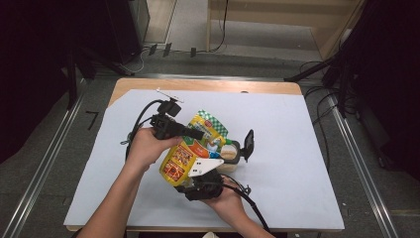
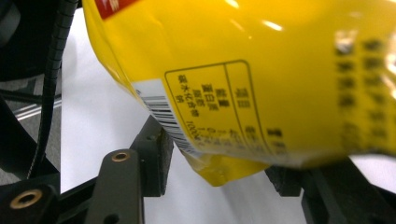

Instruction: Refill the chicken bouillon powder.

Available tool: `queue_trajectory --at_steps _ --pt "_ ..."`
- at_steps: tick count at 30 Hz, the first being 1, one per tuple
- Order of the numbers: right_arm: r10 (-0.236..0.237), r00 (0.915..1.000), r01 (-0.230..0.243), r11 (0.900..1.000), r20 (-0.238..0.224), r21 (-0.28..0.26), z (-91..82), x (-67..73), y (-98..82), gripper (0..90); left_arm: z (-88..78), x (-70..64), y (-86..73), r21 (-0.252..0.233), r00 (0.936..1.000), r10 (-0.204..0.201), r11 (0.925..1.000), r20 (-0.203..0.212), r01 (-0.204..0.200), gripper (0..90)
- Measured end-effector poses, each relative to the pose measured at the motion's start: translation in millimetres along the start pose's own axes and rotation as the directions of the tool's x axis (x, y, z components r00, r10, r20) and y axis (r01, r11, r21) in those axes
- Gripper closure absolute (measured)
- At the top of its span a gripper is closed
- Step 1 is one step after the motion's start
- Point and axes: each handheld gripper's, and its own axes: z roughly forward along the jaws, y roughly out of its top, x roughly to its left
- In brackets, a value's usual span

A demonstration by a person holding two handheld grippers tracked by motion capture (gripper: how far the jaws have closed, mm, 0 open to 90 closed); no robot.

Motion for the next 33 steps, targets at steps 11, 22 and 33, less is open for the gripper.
queue_trajectory --at_steps 11,22,33 --pt "0.049 0.9984 -0.048 0.999 0.028 -0.023 -19.4 -7.3 -0.4 47.5 -30.9 6.2 -2.0 -0.086 0.9998 -0.008 0.9963 0.017 0.009 90.0" --pt "0.099 0.9938 -0.098 0.995 0.051 -0.032 -39.6 -17.6 -5.7 49.7 -49.2 21.6 -0.4 -0.165 0.9991 -0.007 0.9863 -0.042 0.000 89.9" --pt "0.121 0.9917 -0.121 0.992 0.042 -0.021 -65.1 -22.9 -14.6 50.6 -46.3 41.9 10.3 -0.207 0.9964 -0.022 0.9783 -0.082 0.004 89.9"
